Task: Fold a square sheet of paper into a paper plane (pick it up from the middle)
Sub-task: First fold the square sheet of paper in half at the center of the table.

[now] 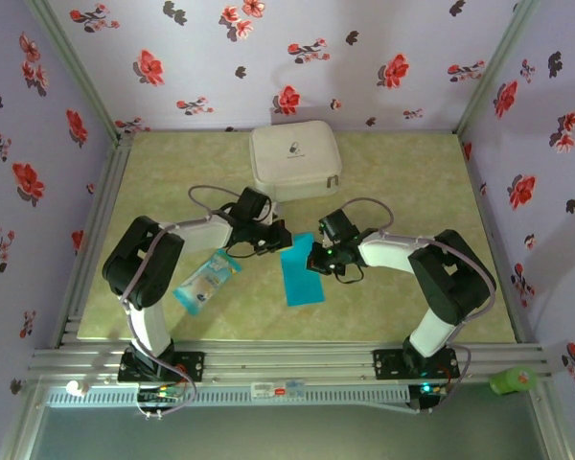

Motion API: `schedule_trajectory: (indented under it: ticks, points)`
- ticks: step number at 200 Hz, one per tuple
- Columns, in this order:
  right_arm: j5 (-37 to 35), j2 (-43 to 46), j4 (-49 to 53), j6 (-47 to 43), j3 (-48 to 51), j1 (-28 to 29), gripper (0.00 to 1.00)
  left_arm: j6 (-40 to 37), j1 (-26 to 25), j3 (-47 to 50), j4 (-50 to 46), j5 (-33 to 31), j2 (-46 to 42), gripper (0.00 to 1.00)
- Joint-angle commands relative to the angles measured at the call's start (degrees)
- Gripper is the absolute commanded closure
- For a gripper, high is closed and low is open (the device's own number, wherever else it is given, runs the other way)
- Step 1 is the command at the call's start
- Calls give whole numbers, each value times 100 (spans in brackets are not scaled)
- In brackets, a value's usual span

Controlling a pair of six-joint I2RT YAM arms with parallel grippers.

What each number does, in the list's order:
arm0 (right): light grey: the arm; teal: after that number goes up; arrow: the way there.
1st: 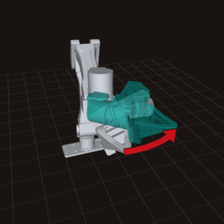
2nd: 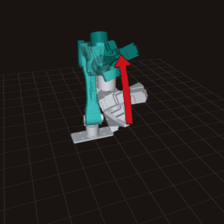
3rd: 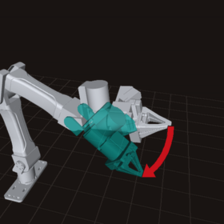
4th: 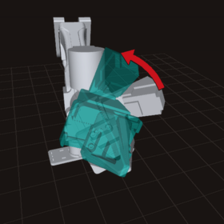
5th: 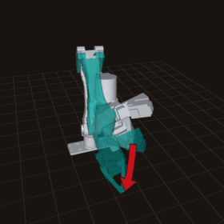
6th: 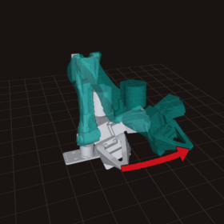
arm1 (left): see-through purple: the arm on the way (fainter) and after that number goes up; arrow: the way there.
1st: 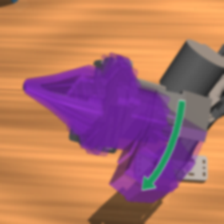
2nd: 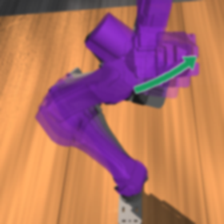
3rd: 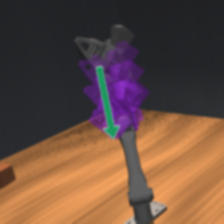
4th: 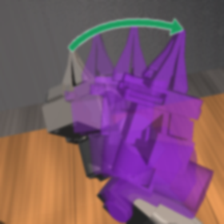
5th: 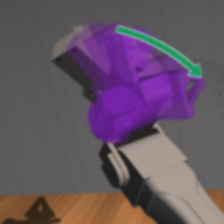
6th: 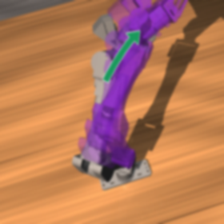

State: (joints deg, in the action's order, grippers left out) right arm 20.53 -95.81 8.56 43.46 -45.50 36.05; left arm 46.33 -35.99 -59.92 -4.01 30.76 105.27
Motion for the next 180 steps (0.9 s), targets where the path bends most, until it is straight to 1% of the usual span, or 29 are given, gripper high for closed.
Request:
schedule_trajectory:
  ticks: [1, 39, 70, 99, 120, 162, 180]
  points:
    - [-323, -260, 735, -57, 98, 11, 100, -121, 74, 2, -305, -58, 148, 99]
    - [-298, -311, 656, -15, 146, 25, 100, -110, 127, 136, 13, -148, 360, 98]
    - [-307, -259, 614, 4, 207, 23, 100, -115, 174, 233, 32, -390, 527, 98]
    - [-315, -260, 608, -3, 247, 23, 100, -129, 201, 182, -159, -481, 694, 98]
    - [-314, -242, 602, 0, 259, 23, 100, -134, 202, 106, -349, -551, 625, 97]
    - [-325, -228, 603, -12, 263, 21, 100, -182, 214, -197, -425, -342, 362, 96]
    - [-333, -223, 603, -9, 270, 20, 100, -128, 215, -231, -293, -213, 326, 95]
